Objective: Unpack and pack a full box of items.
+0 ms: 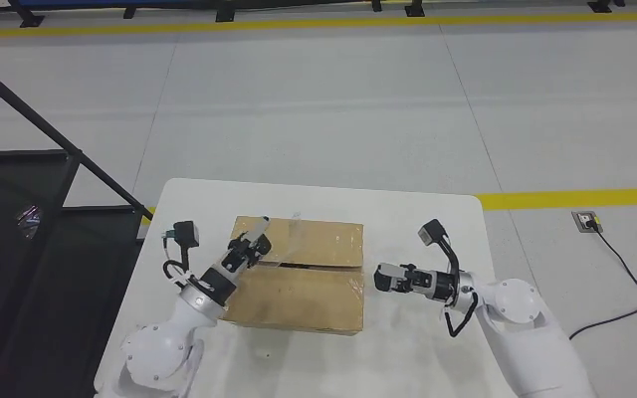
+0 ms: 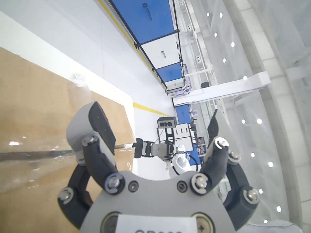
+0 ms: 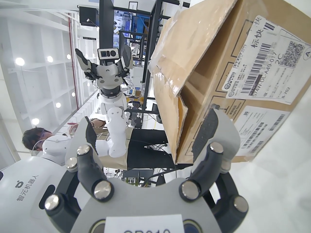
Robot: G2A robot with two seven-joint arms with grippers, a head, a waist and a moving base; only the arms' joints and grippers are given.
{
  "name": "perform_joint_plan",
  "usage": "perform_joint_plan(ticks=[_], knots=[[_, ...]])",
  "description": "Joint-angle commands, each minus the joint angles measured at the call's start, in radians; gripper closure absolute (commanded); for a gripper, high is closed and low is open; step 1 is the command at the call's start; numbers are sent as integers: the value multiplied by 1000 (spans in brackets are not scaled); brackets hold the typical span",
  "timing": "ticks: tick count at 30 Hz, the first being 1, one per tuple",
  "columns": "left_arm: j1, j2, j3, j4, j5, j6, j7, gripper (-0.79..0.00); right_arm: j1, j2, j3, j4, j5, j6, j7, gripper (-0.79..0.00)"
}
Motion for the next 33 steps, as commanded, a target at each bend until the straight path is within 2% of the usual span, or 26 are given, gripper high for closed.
perform_joint_plan(ticks=[1,3,5,13,18,23,28,33], knots=[[-25,8,-56,21,-56,51,-92,-785,2,1,0,9,5,-6,2,-785],[-51,18,-76,38,-33,102,-184,-785,4,3,-1,16,2,-13,12,-785],[-58,21,-87,37,-16,112,-182,-785,14,10,-8,18,-81,-3,38,-785],[-57,20,-85,38,-13,111,-180,-785,14,10,-8,18,-81,-3,38,-785],[-103,20,-28,74,-29,143,-230,-785,-4,9,-4,-11,-81,-19,-48,-785],[-169,23,38,126,21,170,-293,-785,-1,12,-2,-19,-72,-21,-66,-785],[-222,22,101,173,89,184,-288,-785,1,16,0,-10,-65,-19,-65,-785],[-241,21,130,200,104,174,-277,-785,3,20,3,3,-54,-20,-59,-785]])
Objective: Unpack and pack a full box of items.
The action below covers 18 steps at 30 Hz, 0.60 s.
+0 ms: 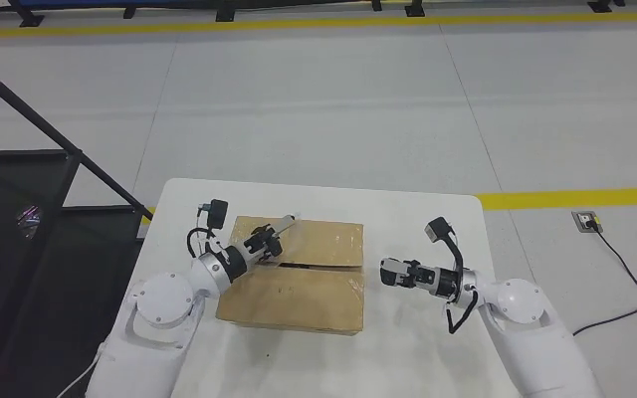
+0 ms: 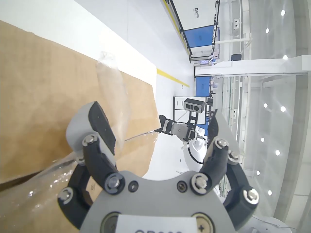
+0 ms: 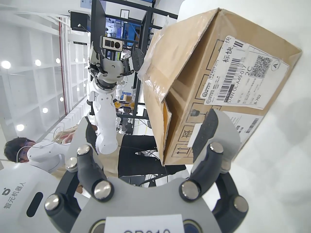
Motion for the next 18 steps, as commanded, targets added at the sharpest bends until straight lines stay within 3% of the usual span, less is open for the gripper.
perform_joint_plan(ticks=[1,18], knots=[[-5,0,9,10,3,0,1,-785,0,1,1,2,3,1,1,-785],[-48,-13,112,18,-3,-13,51,-785,5,9,-18,4,9,5,-12,-785]])
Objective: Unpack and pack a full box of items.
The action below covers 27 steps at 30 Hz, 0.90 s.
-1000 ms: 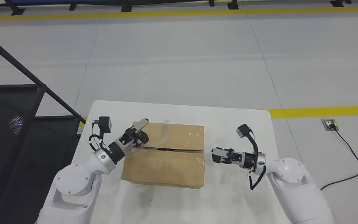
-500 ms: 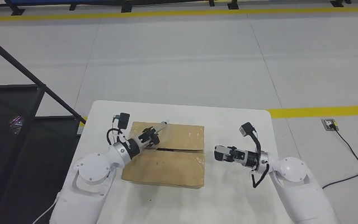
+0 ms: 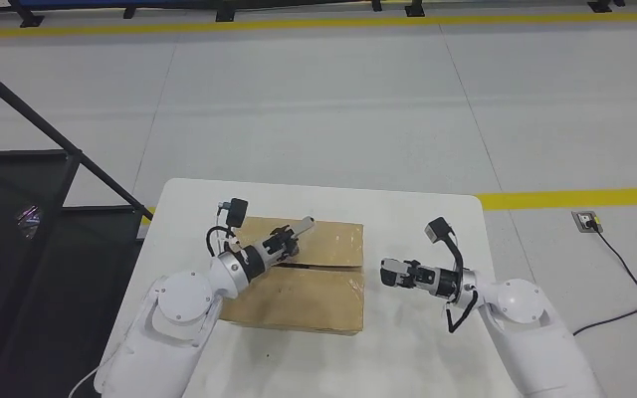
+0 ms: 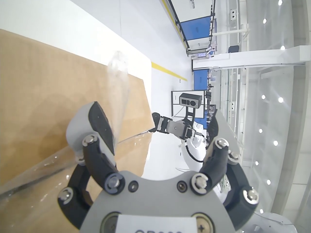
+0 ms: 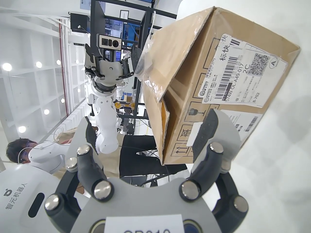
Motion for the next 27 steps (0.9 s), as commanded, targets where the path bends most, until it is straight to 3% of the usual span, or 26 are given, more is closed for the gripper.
perform_joint_plan(ticks=[1,10,15,21,27], knots=[[-8,-3,22,2,10,-2,7,-785,0,1,-2,1,0,0,-2,-785],[-34,-14,92,17,21,-3,28,-785,-6,7,-3,-2,0,-2,-3,-785],[-30,-15,89,-2,-7,-13,28,-785,-5,9,-7,-13,0,0,-6,-785],[20,-5,0,-63,-78,-36,28,-785,0,5,-10,-42,48,-25,-45,-785],[122,12,-142,-115,-153,-65,37,-785,27,3,-29,-89,41,-16,-53,-785]])
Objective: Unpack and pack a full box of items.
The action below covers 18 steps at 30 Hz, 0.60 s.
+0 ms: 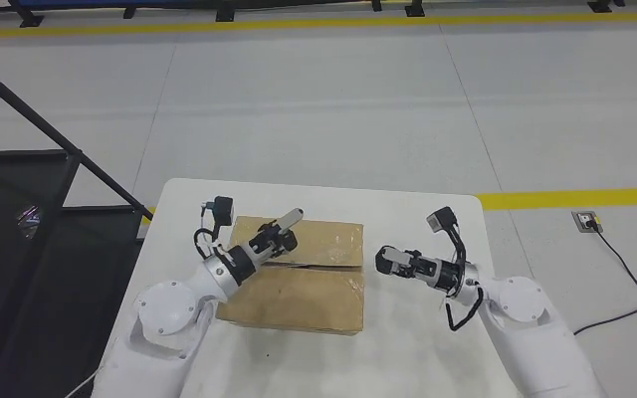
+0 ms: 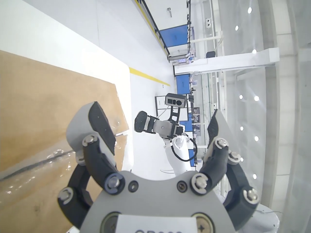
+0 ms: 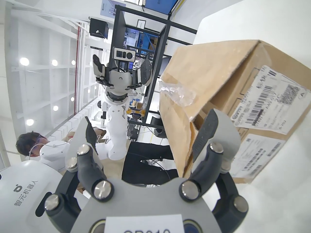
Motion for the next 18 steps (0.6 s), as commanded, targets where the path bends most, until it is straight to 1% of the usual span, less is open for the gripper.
perform_joint_plan(ticks=[1,4,5,8,10,12,14,15,17,18], knots=[[39,6,-46,-9,-26,-10,-8,-785,28,-1,-19,-14,-42,38,5,-785],[84,11,-82,-10,-50,-26,-20,-785,97,-7,-63,-3,-89,139,18,-785],[96,12,-88,-10,-50,-33,-22,-785,128,-9,-82,14,-112,187,29,-785],[124,15,-98,-13,-56,-51,-19,-785,208,-21,-143,67,-173,292,12,-785],[139,15,-105,-17,-64,-62,-11,-785,244,-29,-177,102,-180,315,27,-785],[151,17,-114,-23,-77,-70,-9,-785,271,-35,-199,131,-186,317,40,-785],[161,18,-123,-29,-85,-76,-10,-785,289,-39,-216,149,-191,297,52,-785],[165,19,-127,-32,-87,-77,-12,-785,294,-41,-216,157,-184,272,38,-785],[170,20,-131,-35,-90,-78,-13,-785,277,-42,-204,155,-195,202,-53,-785],[172,21,-132,-37,-91,-78,-13,-785,263,-41,-200,138,-197,175,-71,-785]])
